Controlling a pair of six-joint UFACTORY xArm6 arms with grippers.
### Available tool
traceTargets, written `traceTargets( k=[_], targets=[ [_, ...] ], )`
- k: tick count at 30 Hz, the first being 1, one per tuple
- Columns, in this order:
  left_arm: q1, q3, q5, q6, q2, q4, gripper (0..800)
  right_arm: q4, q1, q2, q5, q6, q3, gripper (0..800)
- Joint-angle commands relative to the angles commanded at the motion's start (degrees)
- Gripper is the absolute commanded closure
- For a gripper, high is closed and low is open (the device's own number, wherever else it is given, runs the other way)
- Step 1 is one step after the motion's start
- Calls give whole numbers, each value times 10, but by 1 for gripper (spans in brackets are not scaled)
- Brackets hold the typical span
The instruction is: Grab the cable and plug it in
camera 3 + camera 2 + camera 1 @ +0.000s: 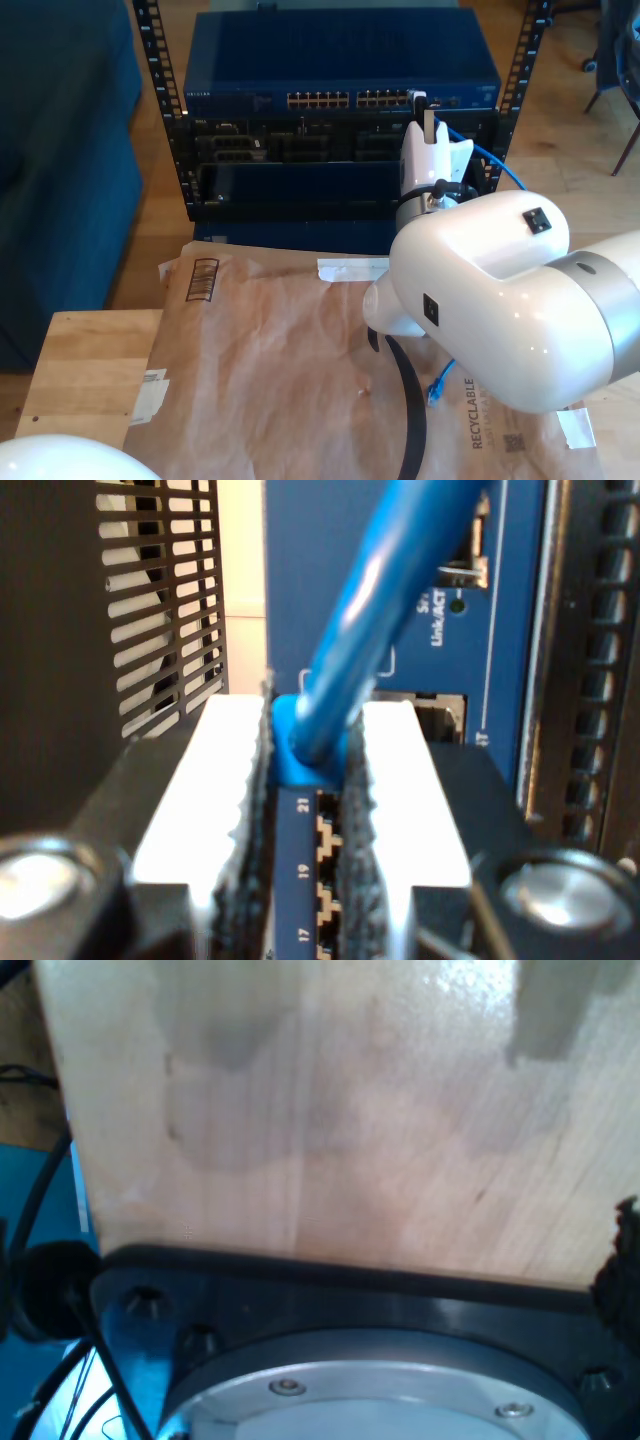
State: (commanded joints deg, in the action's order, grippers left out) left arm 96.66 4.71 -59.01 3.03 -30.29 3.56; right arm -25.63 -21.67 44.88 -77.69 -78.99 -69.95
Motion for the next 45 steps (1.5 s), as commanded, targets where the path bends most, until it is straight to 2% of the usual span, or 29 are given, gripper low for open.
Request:
traceTargets(
  k=[17,27,38,45],
  targets=[
    [0,0,1,0,0,0,0,0,-11,2,0,-1,3,800],
    [0,0,1,0,0,0,0,-5,-7,-11,-18,0,29,800],
    [0,0,1,0,0,0,0,-57,-25,-14,-24,9,23,800],
    [0,0,1,0,0,0,0,-73,-27,3,-18,10,-18,800]
  ],
)
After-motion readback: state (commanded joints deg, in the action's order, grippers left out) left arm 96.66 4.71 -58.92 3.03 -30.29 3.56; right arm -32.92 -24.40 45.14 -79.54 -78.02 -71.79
